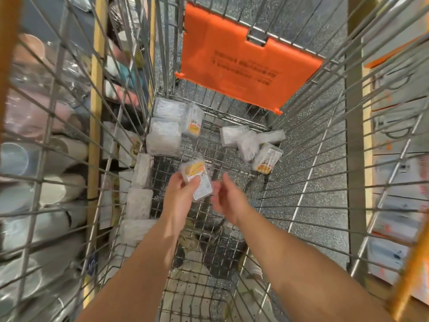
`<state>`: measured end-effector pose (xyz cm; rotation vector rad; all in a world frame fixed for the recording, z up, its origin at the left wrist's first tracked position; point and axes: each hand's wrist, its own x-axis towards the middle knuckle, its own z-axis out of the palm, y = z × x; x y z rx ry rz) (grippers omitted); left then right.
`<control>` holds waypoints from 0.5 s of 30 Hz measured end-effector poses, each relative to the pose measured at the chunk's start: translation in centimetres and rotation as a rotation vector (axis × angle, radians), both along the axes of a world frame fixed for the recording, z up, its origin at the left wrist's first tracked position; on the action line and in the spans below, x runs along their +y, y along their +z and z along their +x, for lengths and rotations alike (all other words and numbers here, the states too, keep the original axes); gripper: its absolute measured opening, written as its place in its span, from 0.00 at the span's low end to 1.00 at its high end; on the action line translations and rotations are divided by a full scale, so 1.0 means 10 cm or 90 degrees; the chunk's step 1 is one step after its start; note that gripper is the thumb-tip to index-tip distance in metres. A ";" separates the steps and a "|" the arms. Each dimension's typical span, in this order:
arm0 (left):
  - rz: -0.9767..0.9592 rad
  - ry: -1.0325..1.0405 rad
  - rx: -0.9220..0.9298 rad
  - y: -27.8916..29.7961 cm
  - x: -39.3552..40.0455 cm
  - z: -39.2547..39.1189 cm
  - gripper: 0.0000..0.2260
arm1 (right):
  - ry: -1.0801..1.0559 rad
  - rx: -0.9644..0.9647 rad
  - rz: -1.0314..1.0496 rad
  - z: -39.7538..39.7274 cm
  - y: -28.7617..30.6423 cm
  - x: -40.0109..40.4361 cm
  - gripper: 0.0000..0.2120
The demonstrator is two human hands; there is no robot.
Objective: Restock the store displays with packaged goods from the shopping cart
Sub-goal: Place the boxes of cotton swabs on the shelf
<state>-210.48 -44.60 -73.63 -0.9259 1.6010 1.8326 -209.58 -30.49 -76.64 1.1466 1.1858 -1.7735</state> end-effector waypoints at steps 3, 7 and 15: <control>0.075 0.080 -0.059 -0.03 -0.01 0.02 0.11 | 0.017 -0.005 0.316 -0.18 -0.02 0.27 0.19; 0.064 0.050 -0.073 -0.08 -0.04 0.12 0.11 | 0.267 0.165 0.679 -0.51 0.09 0.61 0.14; 0.046 0.023 -0.140 -0.13 -0.05 0.24 0.11 | 0.847 0.140 0.802 -1.03 -0.02 1.06 0.32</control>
